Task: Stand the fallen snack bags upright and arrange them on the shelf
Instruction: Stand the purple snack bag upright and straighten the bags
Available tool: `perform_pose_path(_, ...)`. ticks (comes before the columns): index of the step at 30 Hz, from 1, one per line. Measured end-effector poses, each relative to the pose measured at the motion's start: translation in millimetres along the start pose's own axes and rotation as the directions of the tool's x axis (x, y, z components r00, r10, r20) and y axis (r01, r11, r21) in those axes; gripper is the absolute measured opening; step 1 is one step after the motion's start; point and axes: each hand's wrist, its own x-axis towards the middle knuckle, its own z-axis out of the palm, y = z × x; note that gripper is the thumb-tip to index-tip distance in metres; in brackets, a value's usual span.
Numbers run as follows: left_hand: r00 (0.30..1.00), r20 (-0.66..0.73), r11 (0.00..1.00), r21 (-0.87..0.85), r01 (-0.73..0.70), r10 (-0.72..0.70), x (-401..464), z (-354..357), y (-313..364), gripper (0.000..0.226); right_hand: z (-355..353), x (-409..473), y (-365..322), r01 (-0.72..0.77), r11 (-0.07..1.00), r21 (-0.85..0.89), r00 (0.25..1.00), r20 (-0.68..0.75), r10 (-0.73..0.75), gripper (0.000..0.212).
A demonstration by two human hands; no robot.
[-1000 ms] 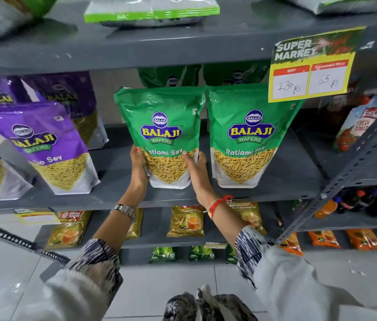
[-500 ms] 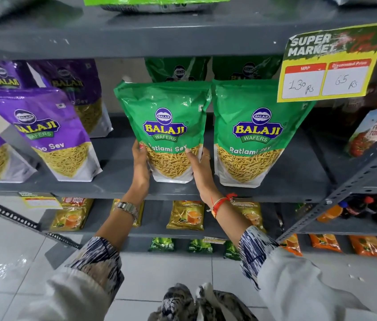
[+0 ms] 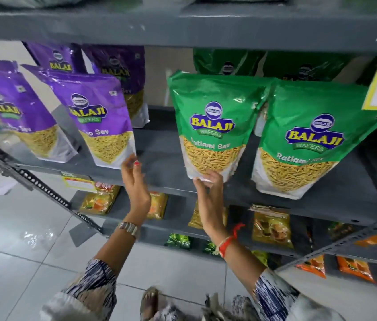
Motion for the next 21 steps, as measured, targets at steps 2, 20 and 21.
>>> perform_pose_path(2,0.994,-0.06,0.995,0.035,-0.089,0.091,19,-24,4,0.033,34,3,4,0.022,1.0,-0.018,0.999,0.032,-0.021,0.03)
perform_pose_path(20,0.913,0.397,0.995,0.025,0.095,-0.097,162,-136,4,0.06,231,49,4,-0.143,0.981,0.13,0.987,0.089,0.132,0.042)
perform_pose_path(21,0.905,0.413,0.995,0.03,0.097,-0.101,164,-137,0,0.058,231,50,5,-0.129,0.983,0.134,0.989,0.087,0.118,0.029)
